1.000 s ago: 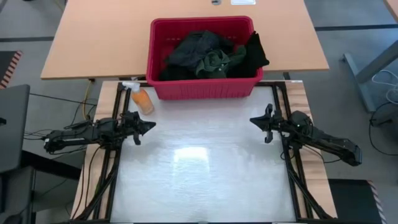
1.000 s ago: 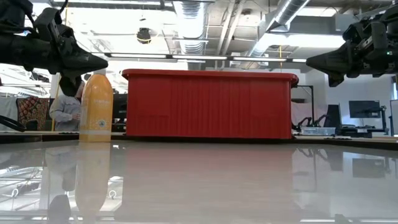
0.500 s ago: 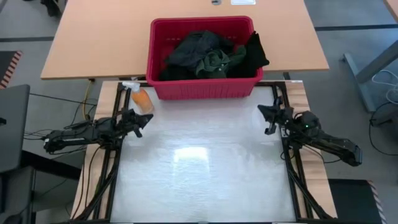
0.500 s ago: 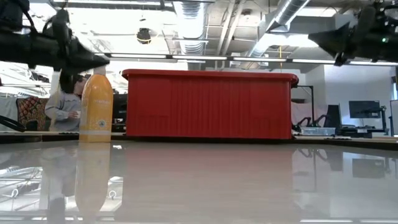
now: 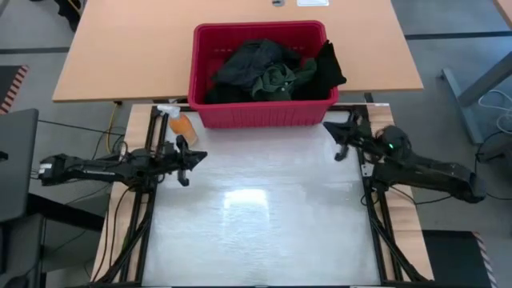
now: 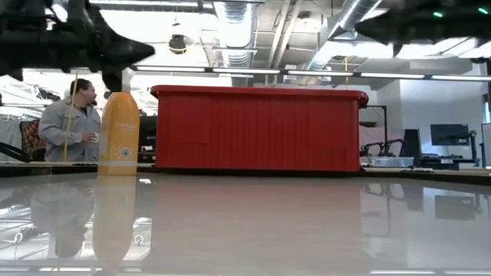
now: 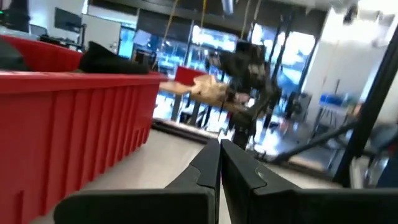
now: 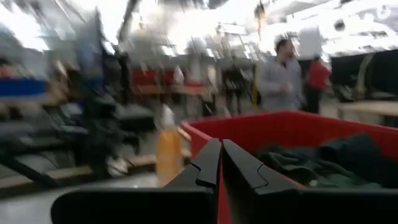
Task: Fold laundry
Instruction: Fold the black shorts
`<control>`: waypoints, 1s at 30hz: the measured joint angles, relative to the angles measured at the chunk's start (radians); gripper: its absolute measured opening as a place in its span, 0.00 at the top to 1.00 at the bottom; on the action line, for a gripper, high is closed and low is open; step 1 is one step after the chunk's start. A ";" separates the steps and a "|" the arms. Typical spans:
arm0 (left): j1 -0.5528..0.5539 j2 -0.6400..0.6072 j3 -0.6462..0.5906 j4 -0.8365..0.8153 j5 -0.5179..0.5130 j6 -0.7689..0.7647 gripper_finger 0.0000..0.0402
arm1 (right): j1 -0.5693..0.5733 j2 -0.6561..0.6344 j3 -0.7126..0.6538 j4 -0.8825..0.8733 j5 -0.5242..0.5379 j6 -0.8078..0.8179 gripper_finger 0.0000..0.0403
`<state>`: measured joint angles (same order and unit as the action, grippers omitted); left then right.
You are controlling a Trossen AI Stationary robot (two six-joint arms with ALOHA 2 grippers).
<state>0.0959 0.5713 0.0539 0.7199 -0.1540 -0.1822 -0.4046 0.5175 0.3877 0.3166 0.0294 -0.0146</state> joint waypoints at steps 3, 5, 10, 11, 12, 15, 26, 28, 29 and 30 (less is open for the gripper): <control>-0.001 0.143 0.067 -0.009 0.000 0.041 1.00 | -0.028 0.178 0.174 -0.114 0.032 -0.026 0.89; -0.001 0.225 0.114 -0.026 0.024 0.047 1.00 | -0.055 0.289 0.296 -0.210 0.048 -0.041 0.89; -0.020 0.392 0.200 -0.079 0.070 0.047 1.00 | -0.151 0.583 0.655 -0.468 0.049 -0.050 0.82; -0.027 0.418 0.209 -0.089 0.069 0.047 1.00 | -0.170 0.640 0.727 -0.514 0.049 -0.057 0.80; -0.035 0.443 0.217 -0.091 0.069 0.047 1.00 | -0.189 0.698 0.796 -0.556 0.048 -0.068 0.77; -0.057 0.494 0.233 -0.095 0.069 0.050 1.00 | -0.240 0.872 0.976 -0.656 0.050 -0.059 0.66; -0.149 0.542 0.276 -0.094 0.062 0.111 0.85 | -0.368 1.390 1.478 -0.792 0.026 0.064 0.26; -0.150 0.542 0.276 -0.095 0.062 0.096 0.79 | -0.372 1.459 1.541 -0.789 0.025 0.099 0.24; -0.150 0.542 0.276 -0.097 0.061 0.086 0.75 | -0.376 1.491 1.570 -0.784 0.025 0.121 0.23; -0.150 0.542 0.276 -0.100 0.055 0.078 0.72 | -0.378 1.523 1.598 -0.780 0.023 0.143 0.23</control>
<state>-0.0536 1.1137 0.3294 0.6197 -0.0992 -0.1041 -0.7826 2.0406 1.9860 -0.4633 0.0526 0.1280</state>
